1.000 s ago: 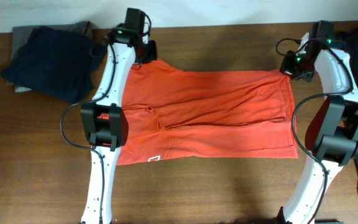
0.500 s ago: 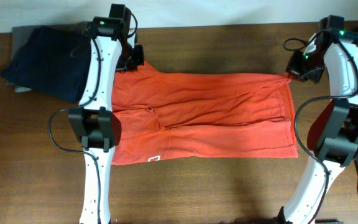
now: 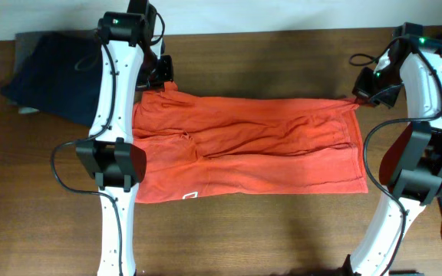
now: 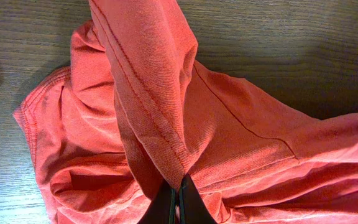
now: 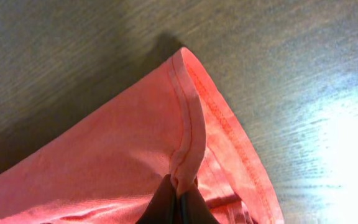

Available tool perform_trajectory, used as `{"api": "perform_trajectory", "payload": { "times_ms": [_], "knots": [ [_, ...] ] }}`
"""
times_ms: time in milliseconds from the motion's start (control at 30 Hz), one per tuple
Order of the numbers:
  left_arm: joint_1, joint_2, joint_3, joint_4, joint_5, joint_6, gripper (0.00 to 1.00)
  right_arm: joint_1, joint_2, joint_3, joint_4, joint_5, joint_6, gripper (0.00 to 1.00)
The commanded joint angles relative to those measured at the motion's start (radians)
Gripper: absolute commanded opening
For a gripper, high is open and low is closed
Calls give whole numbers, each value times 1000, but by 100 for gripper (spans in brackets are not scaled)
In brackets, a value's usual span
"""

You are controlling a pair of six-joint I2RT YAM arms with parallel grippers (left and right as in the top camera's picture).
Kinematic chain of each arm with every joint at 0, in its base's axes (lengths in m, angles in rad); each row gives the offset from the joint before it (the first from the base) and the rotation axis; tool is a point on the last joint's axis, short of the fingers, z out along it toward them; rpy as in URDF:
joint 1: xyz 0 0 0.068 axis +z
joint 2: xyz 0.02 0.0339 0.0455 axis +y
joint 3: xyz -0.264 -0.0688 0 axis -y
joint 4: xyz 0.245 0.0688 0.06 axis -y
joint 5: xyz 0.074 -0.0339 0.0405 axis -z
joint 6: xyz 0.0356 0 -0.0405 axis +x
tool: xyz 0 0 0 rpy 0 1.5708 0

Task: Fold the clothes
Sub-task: 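Pull both shoulder corners outward to stretch the shirt top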

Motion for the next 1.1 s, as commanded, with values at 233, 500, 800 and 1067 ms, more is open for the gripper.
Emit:
{"api": "perform_trajectory", "payload": {
  "times_ms": [233,500,800,1067],
  "knots": [
    [38,-55,-1,-4,-42,-21,1,-80,5,24,-57,-3,8,4],
    [44,-55,-188,-4,-82,-21,1,-72,5,24,-102,29,8,4],
    [50,-57,-301,-4,-64,-21,1,-92,5,24,-133,105,76,4],
    [23,-99,-325,-4,23,3,1,-97,5,24,-220,103,102,4]
  ]
}}
